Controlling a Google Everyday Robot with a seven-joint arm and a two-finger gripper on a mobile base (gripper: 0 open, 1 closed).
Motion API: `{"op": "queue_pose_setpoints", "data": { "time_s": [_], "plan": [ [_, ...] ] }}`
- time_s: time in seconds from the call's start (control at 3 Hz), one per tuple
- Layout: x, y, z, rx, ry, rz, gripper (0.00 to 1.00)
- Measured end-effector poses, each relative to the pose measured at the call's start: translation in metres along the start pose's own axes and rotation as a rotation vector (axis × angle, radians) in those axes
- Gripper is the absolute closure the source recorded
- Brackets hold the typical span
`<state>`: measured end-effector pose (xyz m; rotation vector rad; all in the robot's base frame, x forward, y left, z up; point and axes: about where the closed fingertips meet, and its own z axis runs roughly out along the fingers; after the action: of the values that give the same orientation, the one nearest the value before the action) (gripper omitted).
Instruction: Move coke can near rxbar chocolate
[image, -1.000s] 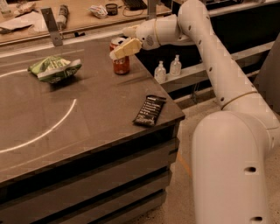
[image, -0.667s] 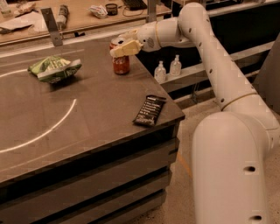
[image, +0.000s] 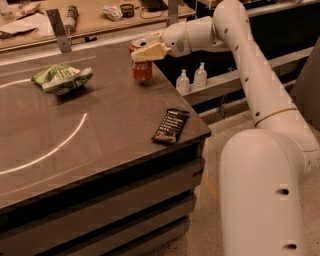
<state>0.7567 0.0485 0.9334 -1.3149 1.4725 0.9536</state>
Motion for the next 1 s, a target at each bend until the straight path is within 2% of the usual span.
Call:
{"op": "queue_pose_setpoints", "data": {
  "time_s": [0.33,0.67,1.0],
  "plan": [
    [-0.012,0.025,-0.030,-0.038,0.029,-0.046,1.00],
    [-0.011,0.054,-0.047,-0.081,0.077,-0.075,0.82],
    [0.011,0.085,-0.055,-0.146,0.115,-0.039,0.51]
  ]
}}
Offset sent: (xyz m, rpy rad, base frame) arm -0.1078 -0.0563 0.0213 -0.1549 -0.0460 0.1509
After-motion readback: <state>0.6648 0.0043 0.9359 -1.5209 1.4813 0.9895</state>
